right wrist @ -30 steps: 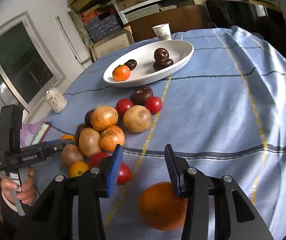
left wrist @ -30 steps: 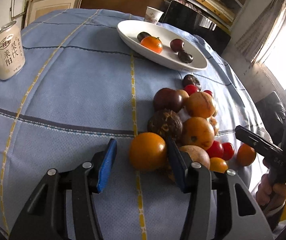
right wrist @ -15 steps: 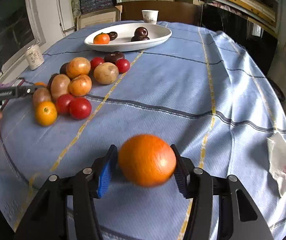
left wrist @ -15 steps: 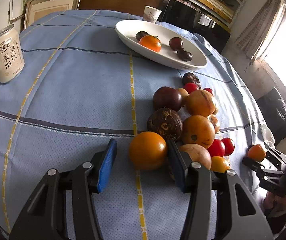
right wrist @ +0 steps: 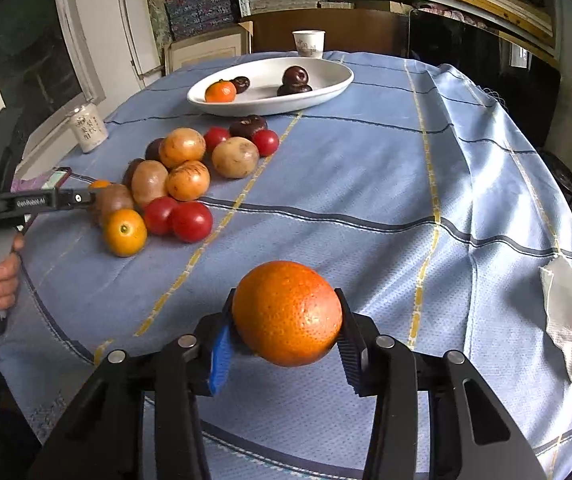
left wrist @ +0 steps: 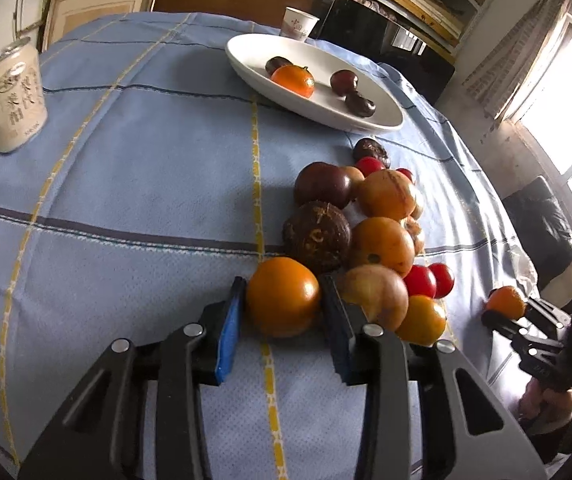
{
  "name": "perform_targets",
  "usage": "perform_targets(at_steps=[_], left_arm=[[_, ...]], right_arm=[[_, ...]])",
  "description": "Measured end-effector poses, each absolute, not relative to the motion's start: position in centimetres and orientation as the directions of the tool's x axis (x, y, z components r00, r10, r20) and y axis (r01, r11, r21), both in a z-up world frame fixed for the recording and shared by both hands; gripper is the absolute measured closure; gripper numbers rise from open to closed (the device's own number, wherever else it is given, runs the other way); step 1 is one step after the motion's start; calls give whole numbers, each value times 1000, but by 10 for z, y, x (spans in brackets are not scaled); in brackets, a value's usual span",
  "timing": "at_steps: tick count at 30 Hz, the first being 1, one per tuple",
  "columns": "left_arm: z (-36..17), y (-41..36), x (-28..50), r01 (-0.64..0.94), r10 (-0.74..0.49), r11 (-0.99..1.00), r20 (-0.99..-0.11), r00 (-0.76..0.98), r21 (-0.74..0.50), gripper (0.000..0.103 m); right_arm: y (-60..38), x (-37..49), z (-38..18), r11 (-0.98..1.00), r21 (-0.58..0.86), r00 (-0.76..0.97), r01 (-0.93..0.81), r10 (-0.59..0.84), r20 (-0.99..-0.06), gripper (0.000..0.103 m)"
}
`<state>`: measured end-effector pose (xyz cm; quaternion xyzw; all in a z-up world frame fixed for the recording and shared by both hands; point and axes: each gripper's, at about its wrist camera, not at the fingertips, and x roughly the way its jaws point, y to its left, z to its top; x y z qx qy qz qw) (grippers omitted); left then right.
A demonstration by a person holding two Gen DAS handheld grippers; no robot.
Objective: Organize fruits
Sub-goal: 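Grasp an orange persimmon with the left gripper while the right holds the orange, then carry both fruits over the white plate and open both grippers to release them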
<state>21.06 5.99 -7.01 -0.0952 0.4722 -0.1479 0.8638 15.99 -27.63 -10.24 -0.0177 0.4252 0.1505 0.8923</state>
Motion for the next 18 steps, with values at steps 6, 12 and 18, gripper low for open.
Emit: perform_targets(at_steps=[6,12,18], left_arm=[[-64,68,200,153,-321,947,-786,528,-283,66],[-29,71,204,191,-309,951,-758,574,-244,66],[25,53,238,262,-303,950,-709,637,-171,66]], right_arm=[[-268,161,-92,940,128,593,-317,302,-747,58],[-256,179,-59,912,140,603,-386,365,-710,58],[-251,227,-7,889,166,659,-427,431,-616,58]])
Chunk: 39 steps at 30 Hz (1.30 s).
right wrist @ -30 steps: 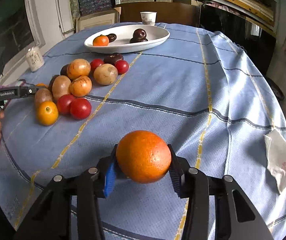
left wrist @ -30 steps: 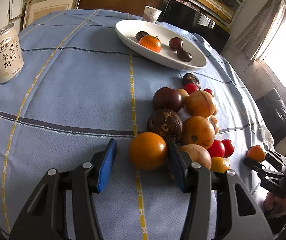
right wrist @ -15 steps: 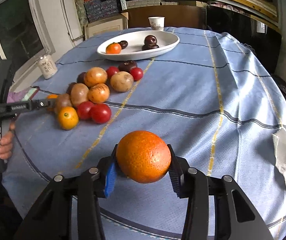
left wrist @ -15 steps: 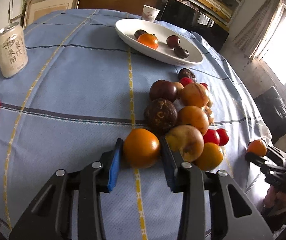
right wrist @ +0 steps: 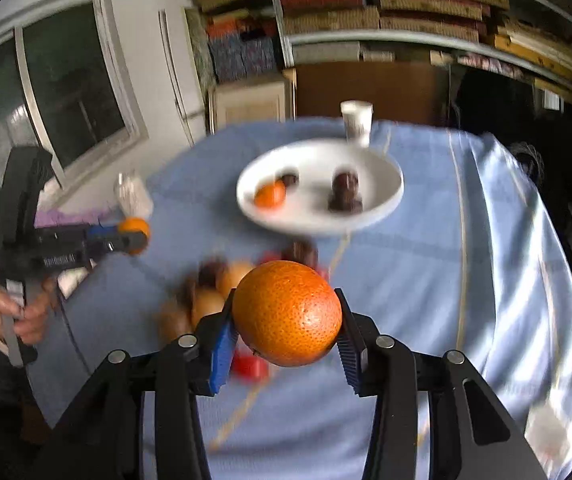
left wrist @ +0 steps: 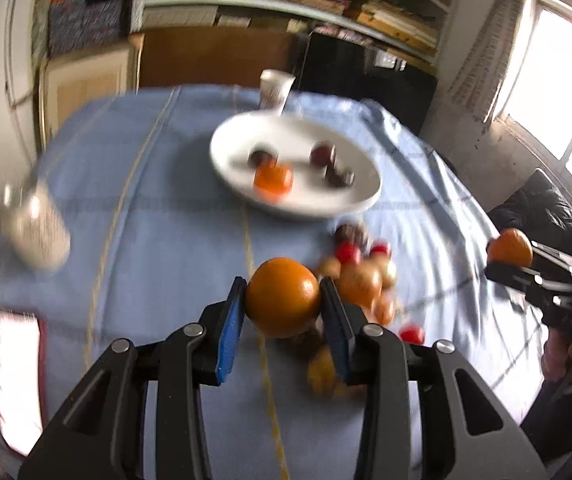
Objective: Organize fruits
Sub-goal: 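Carry both fruits over the white plate and open both grippers to release them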
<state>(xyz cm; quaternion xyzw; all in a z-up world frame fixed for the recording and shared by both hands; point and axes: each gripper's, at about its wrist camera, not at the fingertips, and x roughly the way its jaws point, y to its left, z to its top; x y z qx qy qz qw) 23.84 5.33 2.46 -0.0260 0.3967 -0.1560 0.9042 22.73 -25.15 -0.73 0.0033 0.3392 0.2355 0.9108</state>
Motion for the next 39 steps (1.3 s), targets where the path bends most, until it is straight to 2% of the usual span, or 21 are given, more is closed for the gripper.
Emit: perform_targets(at_steps=[5,8,17,25,27,29,30,31,32,36,37,39], left_arm=[[56,31,317,297,-325,940,-691,645,-165,66],[56,20,367,286,-312,945,-708,634,-160,66],[-2,1,495,194,-191,977,-793,578,-94,66],[-27,0,522,137,-112,990,-825,554,-43,66],[-25,-2,517,134,-90,991,-816,571,-15,59],[-18,-2,510,129,-68,992,-799,598,12,43],[-11,-2,503,118,-51,993,-783,620,29,38],[-5,-1,497,108,-36,993,-771,635,42,28],[2,0,489,101,-27,994,-756,654,51,20],[31,-1,442,100,-19,992,-695,719,77,13],[35,-1,430,99,-16,992,-688,725,82,6],[45,0,401,111,-33,991,-664,747,76,6]], right_arm=[[-242,299,8,896,175,687,-407,427,-588,58],[-222,343,-1,895,154,671,-419,420,-611,58],[-175,411,-58,883,123,584,-452,398,-707,58],[-170,419,-73,886,125,568,-447,389,-725,57],[-173,416,-70,885,144,569,-442,401,-718,50],[-177,410,-63,889,141,587,-435,400,-704,44],[-180,404,-56,890,142,599,-433,402,-693,37],[-183,399,-49,891,142,611,-431,404,-681,29],[-186,395,-44,892,142,620,-430,406,-671,26],[-202,358,-14,892,152,674,-426,425,-604,9],[-207,341,-6,893,154,692,-422,428,-581,7],[-214,318,2,895,151,705,-420,427,-567,5]])
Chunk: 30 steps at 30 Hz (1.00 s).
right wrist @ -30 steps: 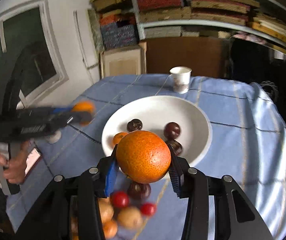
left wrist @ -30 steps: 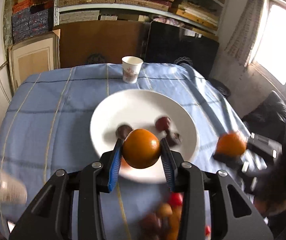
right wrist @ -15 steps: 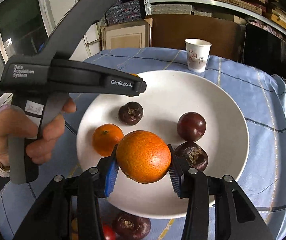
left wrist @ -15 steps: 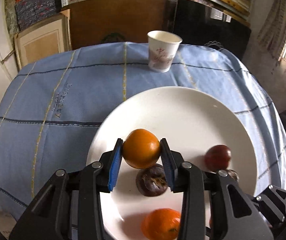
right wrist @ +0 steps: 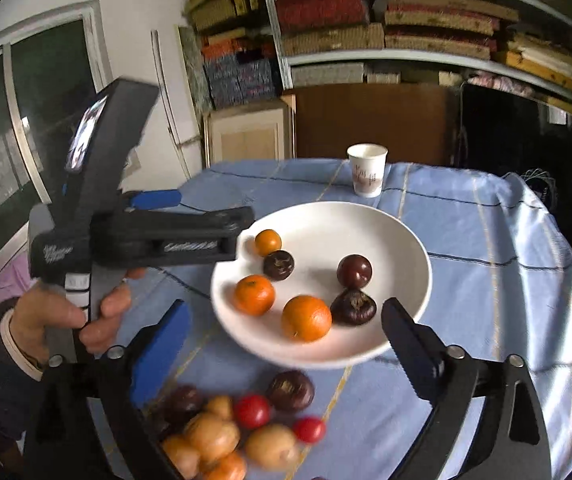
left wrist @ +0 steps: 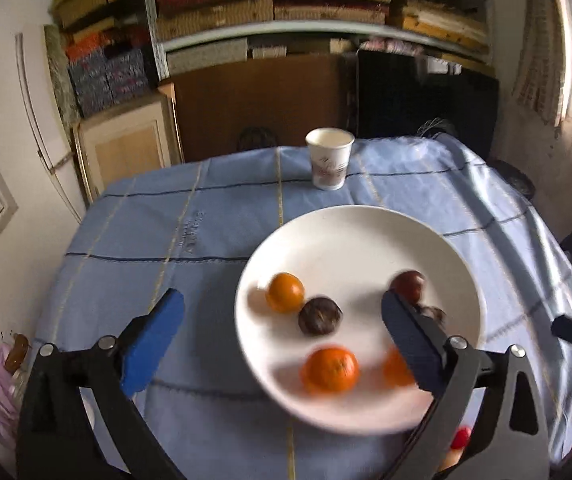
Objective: Organize fruits
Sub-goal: 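Carry both fruits over the white plate and open both grippers to release them, then grasp a red tomato from the pile with the right gripper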
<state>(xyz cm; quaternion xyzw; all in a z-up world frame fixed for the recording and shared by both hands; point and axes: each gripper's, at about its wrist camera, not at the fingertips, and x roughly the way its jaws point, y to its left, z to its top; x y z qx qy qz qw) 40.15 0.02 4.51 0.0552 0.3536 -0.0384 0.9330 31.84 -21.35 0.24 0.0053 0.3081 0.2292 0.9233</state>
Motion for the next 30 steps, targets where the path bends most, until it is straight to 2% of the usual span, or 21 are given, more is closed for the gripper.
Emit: perform_targets(at_steps=[6,11,15,17,19,21,26,30], left_arm=[[51,22,305,129,-121,991,-633,765,-34,5],[33,41,228,96,-111,994,-596,795,-57,5],[8,49,179,116,-97,993,-585,805,-5,5],[-8,50,163,143,-103,990,-615,782,16,5],[-19,51,153,172,-133,985,-634,762,0,5],[-29,52,145,188,-160,982,-648,745,-26,5],[-33,60,142,207,-229,972,-638,735,-110,5],[-35,66,144,192,-235,972,-643,729,-138,5]], right_arm=[[-232,256,5,916,133,759,-379,390,-521,4],[-250,225,-36,870,296,636,-393,490,-596,4],[-243,183,-59,907,180,673,-382,406,-618,5],[-234,175,-68,912,114,670,-395,370,-643,15],[-225,173,-77,899,77,643,-431,366,-673,36],[-221,178,-84,889,82,609,-451,374,-700,51],[-208,189,-90,868,68,572,-493,382,-726,55],[-201,196,-96,867,44,553,-496,355,-754,59]])
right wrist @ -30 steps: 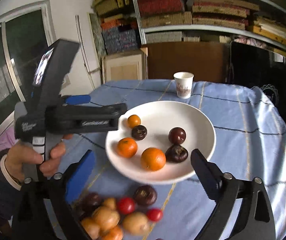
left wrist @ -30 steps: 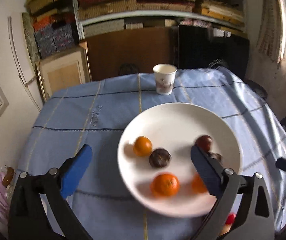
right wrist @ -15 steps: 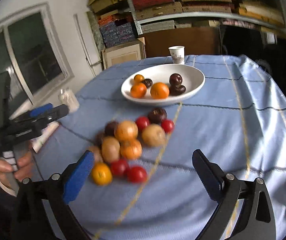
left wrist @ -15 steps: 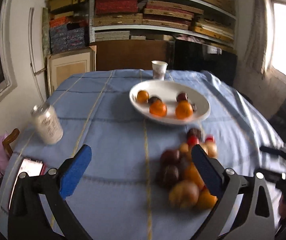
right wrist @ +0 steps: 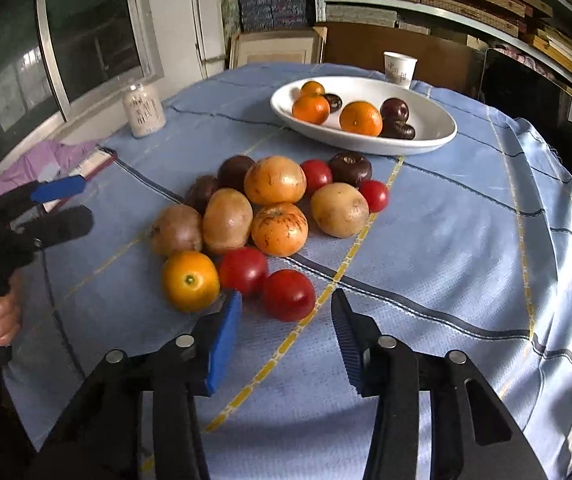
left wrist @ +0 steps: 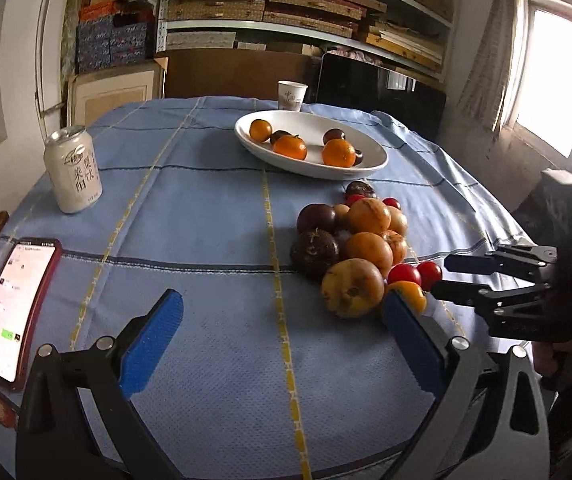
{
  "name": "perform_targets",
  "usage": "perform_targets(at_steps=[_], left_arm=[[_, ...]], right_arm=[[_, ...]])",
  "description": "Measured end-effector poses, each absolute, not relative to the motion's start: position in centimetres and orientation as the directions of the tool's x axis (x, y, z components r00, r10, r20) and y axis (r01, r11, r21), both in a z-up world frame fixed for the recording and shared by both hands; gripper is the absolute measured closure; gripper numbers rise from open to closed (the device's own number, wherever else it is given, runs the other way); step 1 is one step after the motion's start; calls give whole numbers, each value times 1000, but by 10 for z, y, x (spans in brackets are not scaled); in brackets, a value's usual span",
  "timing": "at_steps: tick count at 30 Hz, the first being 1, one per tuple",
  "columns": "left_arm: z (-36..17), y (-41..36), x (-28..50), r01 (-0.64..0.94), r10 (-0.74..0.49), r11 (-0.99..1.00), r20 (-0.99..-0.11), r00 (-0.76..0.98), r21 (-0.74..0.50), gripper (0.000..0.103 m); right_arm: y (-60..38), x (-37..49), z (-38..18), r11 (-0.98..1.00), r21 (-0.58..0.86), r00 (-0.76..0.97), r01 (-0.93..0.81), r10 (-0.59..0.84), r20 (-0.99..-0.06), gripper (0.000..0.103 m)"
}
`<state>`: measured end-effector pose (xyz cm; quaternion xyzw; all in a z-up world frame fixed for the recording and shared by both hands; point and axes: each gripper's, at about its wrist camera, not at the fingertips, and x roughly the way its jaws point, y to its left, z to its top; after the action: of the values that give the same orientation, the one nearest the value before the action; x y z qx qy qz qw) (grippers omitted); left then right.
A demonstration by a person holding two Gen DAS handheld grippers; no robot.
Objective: Organize fruits
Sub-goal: 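Grasp a red tomato from the pile with the right gripper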
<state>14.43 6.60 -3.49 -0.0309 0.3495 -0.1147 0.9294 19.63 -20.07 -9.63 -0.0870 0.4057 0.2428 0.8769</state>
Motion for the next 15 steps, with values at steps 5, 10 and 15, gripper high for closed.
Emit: perform_targets(at_steps=[5,10,15], left_arm=[[-37,67,147,189,-236,972,-652,721,-142,5],[-37,64,149,203,-241,970,-654,717,-135,5],[-39,62,150,207,-242,969,-662,709,-133,5]], right_arm=[[-199,204,-102,868,53,532,-493,349,-771,65],[-196,207,-102,865,44,528,-500,345,-776,65],[-196,211,-105,863,55,518,-502,350,-781,65]])
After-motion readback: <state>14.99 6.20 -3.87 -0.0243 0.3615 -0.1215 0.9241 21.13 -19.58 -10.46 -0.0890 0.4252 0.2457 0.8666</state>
